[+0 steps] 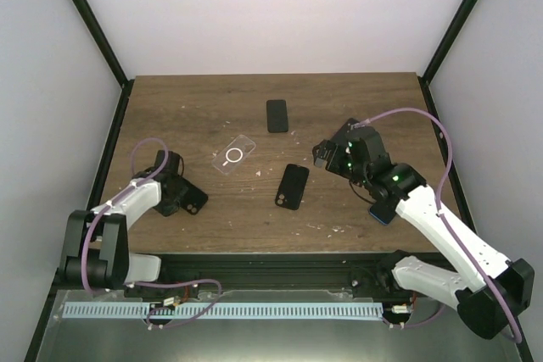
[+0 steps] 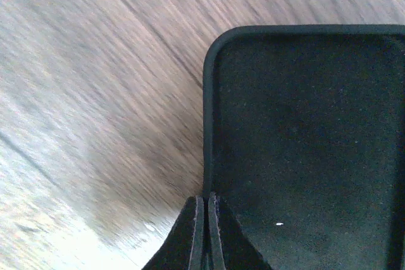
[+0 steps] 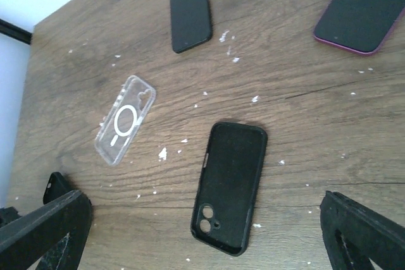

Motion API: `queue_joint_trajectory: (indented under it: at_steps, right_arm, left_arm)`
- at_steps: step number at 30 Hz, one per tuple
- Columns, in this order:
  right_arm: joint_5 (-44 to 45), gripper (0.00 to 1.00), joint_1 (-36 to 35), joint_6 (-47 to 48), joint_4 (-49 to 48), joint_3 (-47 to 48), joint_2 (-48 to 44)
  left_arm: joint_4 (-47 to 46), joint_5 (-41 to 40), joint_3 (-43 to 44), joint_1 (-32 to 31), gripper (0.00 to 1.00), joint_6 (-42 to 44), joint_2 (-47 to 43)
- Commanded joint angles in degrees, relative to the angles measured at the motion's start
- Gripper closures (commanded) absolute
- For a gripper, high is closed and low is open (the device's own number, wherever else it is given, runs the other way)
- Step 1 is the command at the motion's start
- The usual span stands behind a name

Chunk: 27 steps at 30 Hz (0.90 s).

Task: Put the phone into the phone case

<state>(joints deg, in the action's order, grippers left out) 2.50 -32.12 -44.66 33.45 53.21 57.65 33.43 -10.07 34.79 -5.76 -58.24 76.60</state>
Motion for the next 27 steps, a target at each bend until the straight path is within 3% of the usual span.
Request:
queue_joint_trajectory:
  at_steps: [1, 6, 10, 18, 22, 27]
  right_arm:
    - [5.66, 0.00, -0.53, -2.70, 6.33, 4.20, 2.80]
    - [8.54, 0.00, 5.00, -4.97, 13.37, 5.65, 7.87]
    - [7.52, 0.01, 11.81, -5.29, 13.87, 4.26, 10.41]
    - [7.86, 0.10, 27.08, -4.58, 11.99, -2.02, 13.63]
    - [6.34, 0.07, 34.81, -4.72, 11.34, -4.13, 17.34]
    - [5.87, 0.00, 40.85, -5.01, 9.99, -6.55, 21.63]
  left_arm:
    - [-2.74, 6.13, 0.39, -3.39, 1.00, 5.16, -2.42]
    - [-4.74, 6.08, 1.67, -10.79, 1.00, 8.40, -6.10]
    - [-9.69, 12.24, 1.32, -13.67, 1.00, 12.86, -7.67]
    - [-13.49, 18.82, 4.41, -19.29, 1.00, 24.22, -2.08]
    - [-15.81, 24.72, 4.89, -20.48, 1.00, 28.27, 1.14]
    - [-14.58, 24.05, 6.13, -20.83, 1.00, 29.42, 4.31]
